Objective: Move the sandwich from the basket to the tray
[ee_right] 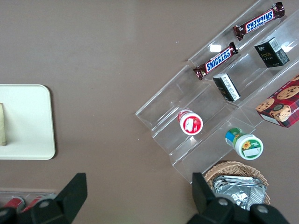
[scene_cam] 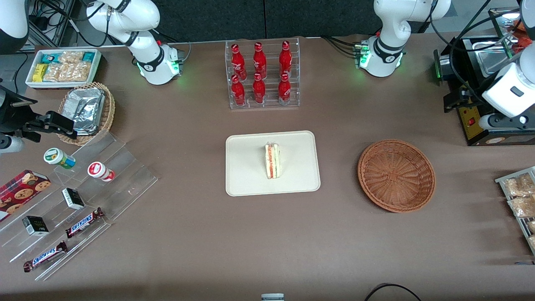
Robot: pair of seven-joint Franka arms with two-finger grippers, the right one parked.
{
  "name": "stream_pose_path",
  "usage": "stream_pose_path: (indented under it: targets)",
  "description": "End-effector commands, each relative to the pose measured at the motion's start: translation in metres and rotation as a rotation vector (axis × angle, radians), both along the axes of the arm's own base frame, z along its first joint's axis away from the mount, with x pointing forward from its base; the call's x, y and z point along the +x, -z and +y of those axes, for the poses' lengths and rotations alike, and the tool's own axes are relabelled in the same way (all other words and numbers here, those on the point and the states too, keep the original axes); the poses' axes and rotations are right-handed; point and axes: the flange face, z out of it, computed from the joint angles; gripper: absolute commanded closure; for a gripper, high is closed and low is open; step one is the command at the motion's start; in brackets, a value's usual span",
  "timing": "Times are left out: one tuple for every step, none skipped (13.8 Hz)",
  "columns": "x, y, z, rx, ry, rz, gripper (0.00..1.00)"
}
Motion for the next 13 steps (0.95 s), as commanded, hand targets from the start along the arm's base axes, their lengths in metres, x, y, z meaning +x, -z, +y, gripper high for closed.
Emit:
stream_pose_path:
  targets:
    - [0.015,0.004,-0.004,-0.002,0.028,-0.012,0.00]
    - [0.017,0.003,-0.004,-0.006,0.044,-0.014,0.00]
    - [0.019,0.007,-0.007,-0.005,0.046,-0.005,0.00]
    - [0.016,0.004,-0.008,-0.002,0.037,-0.004,0.00]
    - [0.009,0.000,-0.009,0.006,0.046,0.006,0.00]
    - [0.000,-0.007,-0.004,0.003,0.047,0.022,0.00]
    - [-0.003,-0.008,-0.001,0.005,0.041,0.030,0.00]
    - [-0.004,-0.009,-0.001,0.006,0.036,0.033,0.00]
    - [-0.004,-0.009,-0.001,0.006,0.033,0.033,0.00]
    - [-0.005,-0.010,0.004,0.006,0.021,0.032,0.00]
    - [-0.005,-0.010,0.012,-0.002,0.004,0.033,0.00]
    - [-0.005,-0.010,0.006,-0.002,0.015,0.033,0.00]
    - [-0.006,-0.010,0.008,-0.002,0.009,0.036,0.00]
